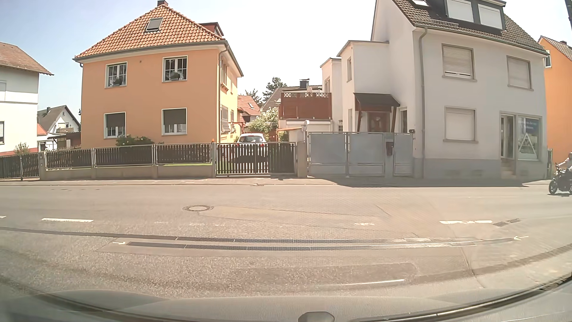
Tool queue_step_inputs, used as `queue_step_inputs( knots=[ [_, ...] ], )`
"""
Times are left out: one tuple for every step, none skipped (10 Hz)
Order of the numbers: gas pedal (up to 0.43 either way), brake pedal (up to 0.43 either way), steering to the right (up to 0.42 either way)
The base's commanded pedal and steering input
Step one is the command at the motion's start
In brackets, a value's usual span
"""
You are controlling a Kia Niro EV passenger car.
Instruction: Follow the waypoints while adhering to traffic rules and regulations
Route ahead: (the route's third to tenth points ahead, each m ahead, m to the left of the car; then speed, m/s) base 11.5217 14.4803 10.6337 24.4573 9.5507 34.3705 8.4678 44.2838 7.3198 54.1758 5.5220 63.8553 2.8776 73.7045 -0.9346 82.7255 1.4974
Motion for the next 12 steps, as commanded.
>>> queue_step_inputs(
  knots=[
    [0.000, 0.250, 0.056],
    [0.000, 0.256, 0.060],
    [0.000, 0.268, 0.063],
    [0.000, 0.280, 0.067],
    [0.000, 0.287, 0.069],
    [0.000, 0.287, 0.069],
    [0.000, 0.280, 0.069],
    [0.000, 0.274, 0.069],
    [0.000, 0.268, 0.069],
    [0.000, 0.268, 0.070],
    [0.000, 0.262, 0.075],
    [0.000, 0.256, 0.078]
  ],
)
